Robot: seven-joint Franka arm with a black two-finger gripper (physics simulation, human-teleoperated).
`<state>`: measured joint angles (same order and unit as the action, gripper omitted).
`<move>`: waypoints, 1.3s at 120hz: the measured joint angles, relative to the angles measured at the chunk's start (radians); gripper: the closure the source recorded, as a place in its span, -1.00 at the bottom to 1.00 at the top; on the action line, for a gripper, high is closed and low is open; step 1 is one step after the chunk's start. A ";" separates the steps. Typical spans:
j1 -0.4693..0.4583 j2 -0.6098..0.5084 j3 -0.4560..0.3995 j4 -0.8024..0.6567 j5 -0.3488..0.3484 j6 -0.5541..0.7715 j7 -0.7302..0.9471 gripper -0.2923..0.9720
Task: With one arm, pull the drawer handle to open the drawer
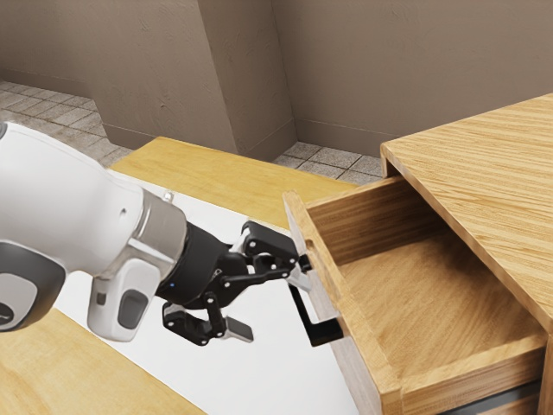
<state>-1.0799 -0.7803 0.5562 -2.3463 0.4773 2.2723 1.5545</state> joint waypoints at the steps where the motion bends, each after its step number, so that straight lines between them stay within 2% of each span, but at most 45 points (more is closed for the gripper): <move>1: 0.003 -0.001 -0.003 -0.001 0.000 0.000 0.000 -0.52; 86: 0.122 -0.148 -0.082 -0.122 -0.001 -0.020 0.002 -0.54; 119: 0.133 -0.206 -0.083 -0.149 -0.004 -0.039 0.004 -0.53; 134: 0.143 -0.217 -0.085 -0.165 0.007 -0.049 0.006 -0.57; 143: 0.152 -0.224 -0.090 -0.175 0.021 -0.053 0.007 -0.83; 156: 0.162 -0.246 -0.105 -0.181 0.033 -0.062 0.009 -0.58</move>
<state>-0.9177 -1.0264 0.4510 -2.5269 0.5101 2.2106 1.5631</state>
